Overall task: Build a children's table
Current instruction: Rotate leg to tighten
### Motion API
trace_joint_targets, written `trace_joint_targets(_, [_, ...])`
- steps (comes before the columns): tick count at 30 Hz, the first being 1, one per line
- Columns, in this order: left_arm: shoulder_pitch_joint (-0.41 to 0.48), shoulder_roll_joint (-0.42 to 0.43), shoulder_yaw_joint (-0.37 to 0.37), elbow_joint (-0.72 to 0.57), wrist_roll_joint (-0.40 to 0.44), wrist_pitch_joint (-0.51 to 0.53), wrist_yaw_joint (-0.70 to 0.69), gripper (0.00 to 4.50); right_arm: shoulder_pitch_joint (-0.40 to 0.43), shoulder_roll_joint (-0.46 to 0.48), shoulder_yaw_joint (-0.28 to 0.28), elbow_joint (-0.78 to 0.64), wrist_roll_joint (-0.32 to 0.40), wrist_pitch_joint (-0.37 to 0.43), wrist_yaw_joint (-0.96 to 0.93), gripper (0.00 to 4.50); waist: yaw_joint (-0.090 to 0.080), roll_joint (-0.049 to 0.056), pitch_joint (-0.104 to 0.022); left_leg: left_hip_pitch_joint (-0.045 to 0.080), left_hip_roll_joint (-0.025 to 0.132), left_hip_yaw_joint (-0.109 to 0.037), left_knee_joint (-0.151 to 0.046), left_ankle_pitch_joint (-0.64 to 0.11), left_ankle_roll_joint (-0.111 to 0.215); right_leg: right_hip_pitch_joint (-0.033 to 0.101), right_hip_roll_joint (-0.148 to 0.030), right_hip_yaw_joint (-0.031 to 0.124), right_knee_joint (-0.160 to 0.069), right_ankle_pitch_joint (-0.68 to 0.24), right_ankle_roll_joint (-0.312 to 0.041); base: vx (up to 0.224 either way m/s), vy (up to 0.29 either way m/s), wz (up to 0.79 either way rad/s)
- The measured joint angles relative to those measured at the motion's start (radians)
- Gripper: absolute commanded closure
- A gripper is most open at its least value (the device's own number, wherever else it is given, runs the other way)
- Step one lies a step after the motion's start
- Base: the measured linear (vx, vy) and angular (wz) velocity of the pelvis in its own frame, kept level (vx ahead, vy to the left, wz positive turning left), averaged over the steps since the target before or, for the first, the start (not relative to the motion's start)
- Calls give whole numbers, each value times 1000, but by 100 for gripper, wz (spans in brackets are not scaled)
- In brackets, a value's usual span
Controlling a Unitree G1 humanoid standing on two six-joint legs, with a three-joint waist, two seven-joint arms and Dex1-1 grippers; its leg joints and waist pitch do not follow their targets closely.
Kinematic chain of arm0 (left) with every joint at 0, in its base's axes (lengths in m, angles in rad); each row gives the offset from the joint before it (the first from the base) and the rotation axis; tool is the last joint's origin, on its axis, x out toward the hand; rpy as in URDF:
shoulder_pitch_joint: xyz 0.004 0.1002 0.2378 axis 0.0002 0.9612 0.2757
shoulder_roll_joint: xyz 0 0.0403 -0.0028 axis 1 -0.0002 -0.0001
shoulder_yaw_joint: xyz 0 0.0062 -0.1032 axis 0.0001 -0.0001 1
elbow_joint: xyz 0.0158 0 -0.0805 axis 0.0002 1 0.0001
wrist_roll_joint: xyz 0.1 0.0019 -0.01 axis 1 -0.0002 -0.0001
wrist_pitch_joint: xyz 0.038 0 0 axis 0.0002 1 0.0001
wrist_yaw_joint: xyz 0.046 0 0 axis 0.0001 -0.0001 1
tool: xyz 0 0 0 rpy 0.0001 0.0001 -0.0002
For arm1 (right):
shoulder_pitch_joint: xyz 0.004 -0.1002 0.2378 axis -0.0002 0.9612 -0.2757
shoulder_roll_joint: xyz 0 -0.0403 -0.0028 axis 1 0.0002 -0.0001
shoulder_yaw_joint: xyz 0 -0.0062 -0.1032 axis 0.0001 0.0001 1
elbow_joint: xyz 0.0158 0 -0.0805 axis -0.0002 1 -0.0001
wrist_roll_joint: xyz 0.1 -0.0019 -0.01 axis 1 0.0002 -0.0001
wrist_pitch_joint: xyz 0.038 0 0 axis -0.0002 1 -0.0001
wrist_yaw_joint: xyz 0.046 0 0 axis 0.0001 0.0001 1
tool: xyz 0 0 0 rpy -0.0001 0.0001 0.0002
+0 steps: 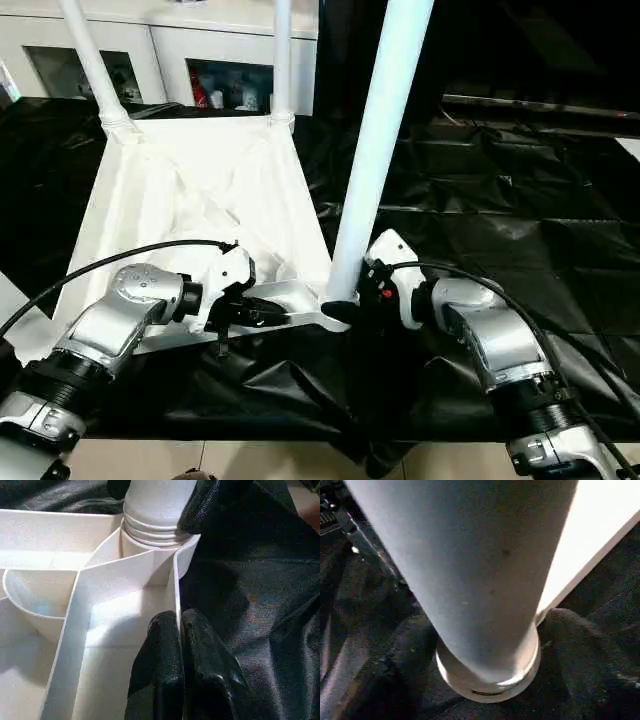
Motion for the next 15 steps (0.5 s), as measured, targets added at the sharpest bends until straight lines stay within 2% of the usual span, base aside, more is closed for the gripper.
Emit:
trace_joint_targets(1, [0,0,0,0,0,0,0,450,2,2,0,0,0,0,0,123,0,0,0,0,0,0,0,0,0,0,0,0,0,0,0,0,0,0])
trace_joint_targets(5, [0,1,0,1,1,0,5,450,10,12,-1,0,0,-6,-5,143,-1,0,0,0,0,0,1,0,0,0,0,0,1,0,0,0,0,0])
trace_joint_targets(7, [-4,-8,0,13,9,-6,32,450,15,32,-11,9,-5,-12,-38,167,-1,0,0,1,0,0,2,0,0,1,0,0,1,0,-1,0,0,0])
trace_joint_targets(15, [-86,-126,2,140,84,3,279,450,-37,225,-124,165,-31,-40,-392,181,-11,-1,-1,5,-1,-1,8,0,0,4,0,0,2,2,0,0,0,0])
